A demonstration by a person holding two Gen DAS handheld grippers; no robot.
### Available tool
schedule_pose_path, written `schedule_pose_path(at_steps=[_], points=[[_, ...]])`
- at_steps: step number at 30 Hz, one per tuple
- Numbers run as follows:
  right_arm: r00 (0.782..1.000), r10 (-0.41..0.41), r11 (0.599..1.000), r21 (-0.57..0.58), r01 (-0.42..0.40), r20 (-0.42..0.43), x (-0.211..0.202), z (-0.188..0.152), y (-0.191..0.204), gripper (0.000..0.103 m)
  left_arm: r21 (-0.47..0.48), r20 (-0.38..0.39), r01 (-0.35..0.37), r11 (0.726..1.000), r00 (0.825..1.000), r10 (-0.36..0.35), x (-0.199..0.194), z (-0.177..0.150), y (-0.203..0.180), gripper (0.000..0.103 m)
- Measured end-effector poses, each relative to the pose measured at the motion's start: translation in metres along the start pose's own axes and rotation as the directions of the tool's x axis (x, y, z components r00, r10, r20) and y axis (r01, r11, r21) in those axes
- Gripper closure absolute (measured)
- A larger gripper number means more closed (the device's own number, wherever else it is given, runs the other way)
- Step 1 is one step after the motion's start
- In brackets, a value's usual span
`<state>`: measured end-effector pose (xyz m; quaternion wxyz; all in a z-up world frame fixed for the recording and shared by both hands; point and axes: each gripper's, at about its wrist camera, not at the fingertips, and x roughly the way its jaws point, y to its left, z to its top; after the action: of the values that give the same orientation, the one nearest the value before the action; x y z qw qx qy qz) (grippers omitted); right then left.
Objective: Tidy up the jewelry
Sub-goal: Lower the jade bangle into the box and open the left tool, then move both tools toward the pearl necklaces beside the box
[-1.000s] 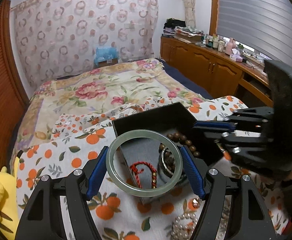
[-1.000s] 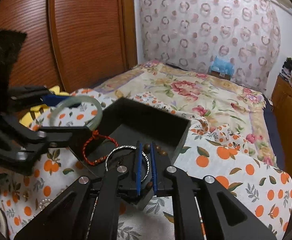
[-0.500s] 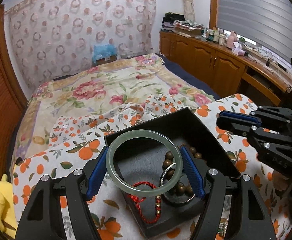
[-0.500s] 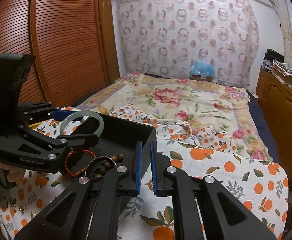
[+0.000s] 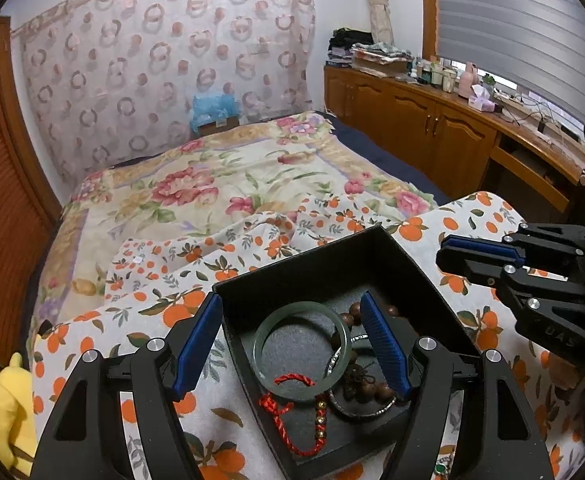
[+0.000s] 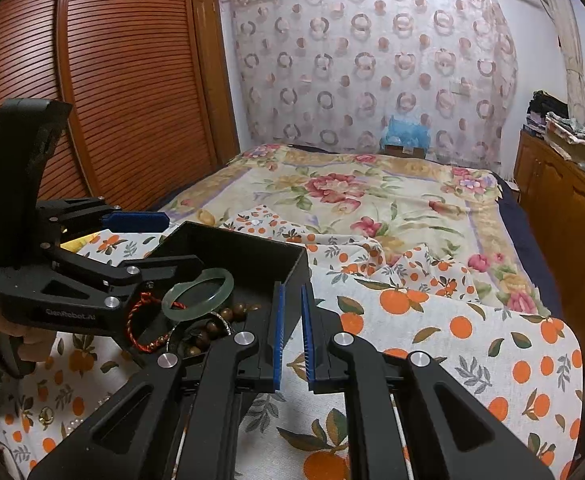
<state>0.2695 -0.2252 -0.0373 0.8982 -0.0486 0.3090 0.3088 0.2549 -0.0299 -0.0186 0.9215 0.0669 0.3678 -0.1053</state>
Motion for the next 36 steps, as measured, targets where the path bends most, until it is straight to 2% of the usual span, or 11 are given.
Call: schedule_pose_path(at_steps=[9,14,25,35,36], points=[[0.999,-0.006,0.999,-0.033,0.008,0.048,-0.019,0.02,0.009,0.092,-0.029,0.047,0.02,0.999,0.999,-0.018,-0.04,-0.017,0.0,0.034],[0.999,-0.01,0.998,-0.058,0.013,0.053,-0.035,0.024,0.019,0.092,-0.045,0.057,0.027,0.999,0.998,-0.025,-0.067,-0.04,0.003,0.033],[0.999,-0.033,0.998,-0.061,0.033,0.002,-0.061,-0.022,0.036,0.092,-0.129,0.005,0.036,0.991,0.999,-0.036,-0.089,-0.108,0.014,0.031],[0.996,-0.039,0.997,-0.074,0.032,-0.086,-0.068,-0.067,0.054,0.092,-0.159,0.012,0.053,0.986,0.999,-0.052,-0.112,-0.141,0.007,0.031],[0.995,-0.039,0.997,-0.075,0.032,-0.094,-0.068,-0.072,0.057,0.089,-0.159,0.014,0.055,0.986,0.998,-0.054,-0.113,-0.142,0.005,0.031]])
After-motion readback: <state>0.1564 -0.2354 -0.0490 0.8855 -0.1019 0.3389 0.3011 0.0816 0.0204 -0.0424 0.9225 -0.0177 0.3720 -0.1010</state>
